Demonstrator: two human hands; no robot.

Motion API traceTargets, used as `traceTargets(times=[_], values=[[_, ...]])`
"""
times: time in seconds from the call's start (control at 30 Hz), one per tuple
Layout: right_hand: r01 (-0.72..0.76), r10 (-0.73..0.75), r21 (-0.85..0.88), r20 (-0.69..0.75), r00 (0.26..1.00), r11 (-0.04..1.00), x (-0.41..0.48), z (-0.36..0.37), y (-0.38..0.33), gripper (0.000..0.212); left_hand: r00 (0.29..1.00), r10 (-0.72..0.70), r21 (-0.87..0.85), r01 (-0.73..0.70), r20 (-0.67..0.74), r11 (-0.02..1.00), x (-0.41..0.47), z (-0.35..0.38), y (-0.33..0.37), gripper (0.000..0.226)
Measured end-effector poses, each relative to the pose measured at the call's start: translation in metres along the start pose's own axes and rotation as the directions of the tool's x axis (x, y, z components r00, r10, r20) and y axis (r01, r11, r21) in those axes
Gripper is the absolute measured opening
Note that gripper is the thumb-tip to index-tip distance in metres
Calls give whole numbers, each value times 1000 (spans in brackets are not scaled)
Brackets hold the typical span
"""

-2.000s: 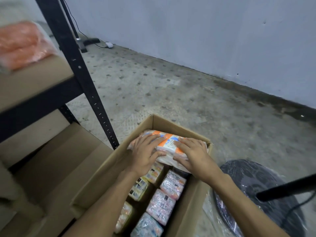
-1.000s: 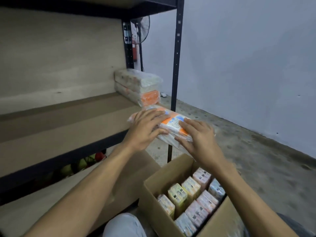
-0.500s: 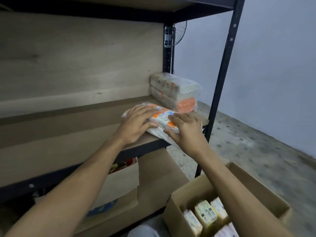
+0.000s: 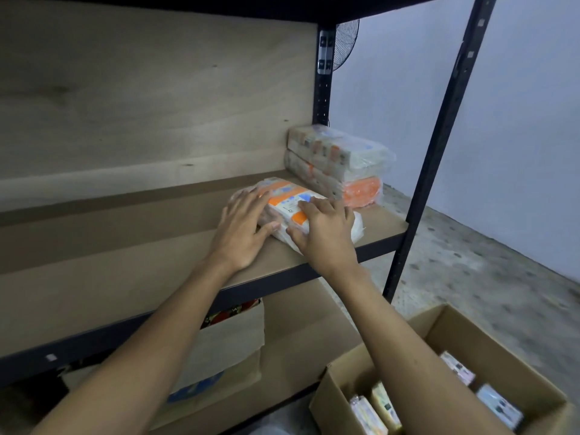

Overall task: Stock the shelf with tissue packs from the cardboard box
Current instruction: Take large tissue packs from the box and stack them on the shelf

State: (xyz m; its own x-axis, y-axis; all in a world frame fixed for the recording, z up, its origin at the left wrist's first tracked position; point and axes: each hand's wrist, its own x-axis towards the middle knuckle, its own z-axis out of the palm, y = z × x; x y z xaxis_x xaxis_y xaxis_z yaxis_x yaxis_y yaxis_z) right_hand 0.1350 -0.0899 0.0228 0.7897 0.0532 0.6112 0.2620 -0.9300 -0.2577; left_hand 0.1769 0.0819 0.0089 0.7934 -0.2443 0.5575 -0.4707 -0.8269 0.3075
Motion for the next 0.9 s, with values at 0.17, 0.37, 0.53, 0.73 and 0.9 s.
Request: traceTargets(times=[0.17, 0.37, 0.53, 0.73, 0.9], values=[[-24, 23, 246, 7, 1000, 969, 5, -9, -1, 62, 957, -277, 71, 271, 82, 960, -11, 1, -3, 73], [17, -26, 157, 59, 998, 988, -12, -24, 37, 78, 896, -374, 232, 322, 238, 918, -19, -2, 0, 62], [61, -70, 211, 38, 997, 976, -18, -7, 37, 91, 876, -401, 281, 327, 268, 902, -19, -1, 2, 63], [27, -20, 211, -33, 999, 977, -17, 8, 22, 75, 872, -410, 282, 336, 268, 899, -20, 0, 2, 62], [11, 9, 250, -76, 997, 968, -15, 16, 16, 67, 868, -413, 277, 340, 275, 899, -20, 0, 3, 61]])
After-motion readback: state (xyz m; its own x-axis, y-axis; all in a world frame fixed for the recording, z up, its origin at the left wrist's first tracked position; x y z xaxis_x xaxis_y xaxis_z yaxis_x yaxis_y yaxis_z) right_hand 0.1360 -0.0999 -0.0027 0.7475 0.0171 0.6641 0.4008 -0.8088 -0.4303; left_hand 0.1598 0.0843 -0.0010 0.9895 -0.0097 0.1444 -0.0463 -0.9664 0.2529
